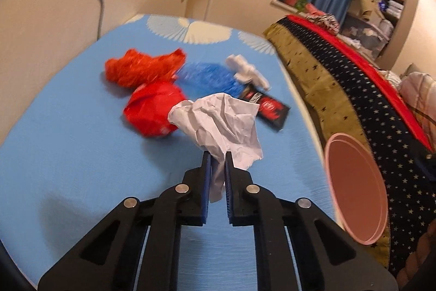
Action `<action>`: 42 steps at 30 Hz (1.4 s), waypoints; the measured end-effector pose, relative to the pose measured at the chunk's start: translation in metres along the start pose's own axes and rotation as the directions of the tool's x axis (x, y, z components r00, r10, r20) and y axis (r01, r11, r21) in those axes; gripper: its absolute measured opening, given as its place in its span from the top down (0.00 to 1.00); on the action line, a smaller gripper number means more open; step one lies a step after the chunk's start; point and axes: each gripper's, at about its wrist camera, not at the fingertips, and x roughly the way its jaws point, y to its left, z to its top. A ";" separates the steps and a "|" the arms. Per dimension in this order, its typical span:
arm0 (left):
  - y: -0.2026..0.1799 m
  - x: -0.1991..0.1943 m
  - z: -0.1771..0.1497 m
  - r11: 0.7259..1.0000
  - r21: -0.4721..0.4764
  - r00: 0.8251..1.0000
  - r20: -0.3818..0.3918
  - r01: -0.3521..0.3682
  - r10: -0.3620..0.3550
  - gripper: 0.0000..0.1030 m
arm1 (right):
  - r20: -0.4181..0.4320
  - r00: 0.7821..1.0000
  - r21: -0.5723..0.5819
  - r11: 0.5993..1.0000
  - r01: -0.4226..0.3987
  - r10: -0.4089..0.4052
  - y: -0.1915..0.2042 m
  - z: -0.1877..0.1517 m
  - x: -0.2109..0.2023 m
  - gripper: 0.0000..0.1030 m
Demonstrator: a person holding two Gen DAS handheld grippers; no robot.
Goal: Collect trash
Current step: 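Grasp the crumpled white paper on the mattress with the left gripper, then grasp the black crab-print snack packet with the right gripper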
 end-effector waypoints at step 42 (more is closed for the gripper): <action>0.036 0.007 0.030 0.995 -0.073 0.990 0.116 -0.075 0.083 0.91 | -0.200 0.954 0.079 0.974 -0.211 0.223 0.096 -0.020 0.148 0.67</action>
